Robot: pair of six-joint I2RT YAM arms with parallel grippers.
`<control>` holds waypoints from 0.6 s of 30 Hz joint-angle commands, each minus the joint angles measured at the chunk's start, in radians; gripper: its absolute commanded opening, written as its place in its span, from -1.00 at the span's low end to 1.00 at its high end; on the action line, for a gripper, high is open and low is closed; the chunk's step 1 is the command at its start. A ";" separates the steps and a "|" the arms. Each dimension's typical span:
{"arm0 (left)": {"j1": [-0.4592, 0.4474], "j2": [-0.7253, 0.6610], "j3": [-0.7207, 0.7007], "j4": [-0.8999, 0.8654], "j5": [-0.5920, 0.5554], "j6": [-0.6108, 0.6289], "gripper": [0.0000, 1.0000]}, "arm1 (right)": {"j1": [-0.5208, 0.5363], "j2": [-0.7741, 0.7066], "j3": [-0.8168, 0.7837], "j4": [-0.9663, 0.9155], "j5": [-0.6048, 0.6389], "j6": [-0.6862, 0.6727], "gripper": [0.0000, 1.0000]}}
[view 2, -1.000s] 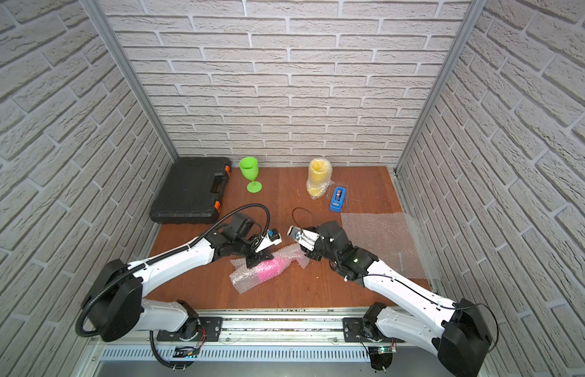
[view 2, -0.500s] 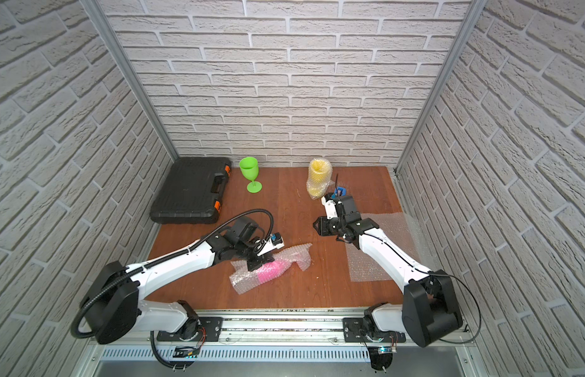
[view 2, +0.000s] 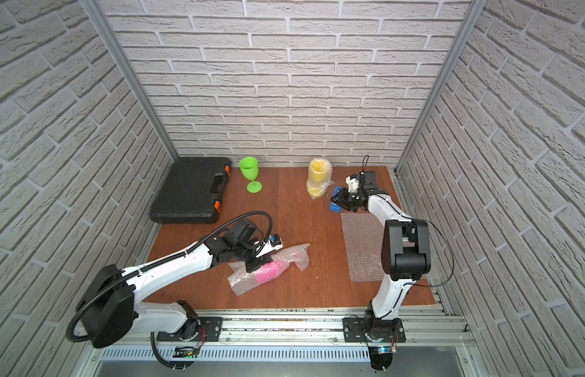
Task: Wrap wine glasses in bubble wrap
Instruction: Pull the tape from the tape cutter.
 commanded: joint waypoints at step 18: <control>-0.007 -0.037 -0.017 -0.042 -0.032 -0.003 -0.76 | -0.059 0.277 0.153 0.010 -0.138 0.056 -0.56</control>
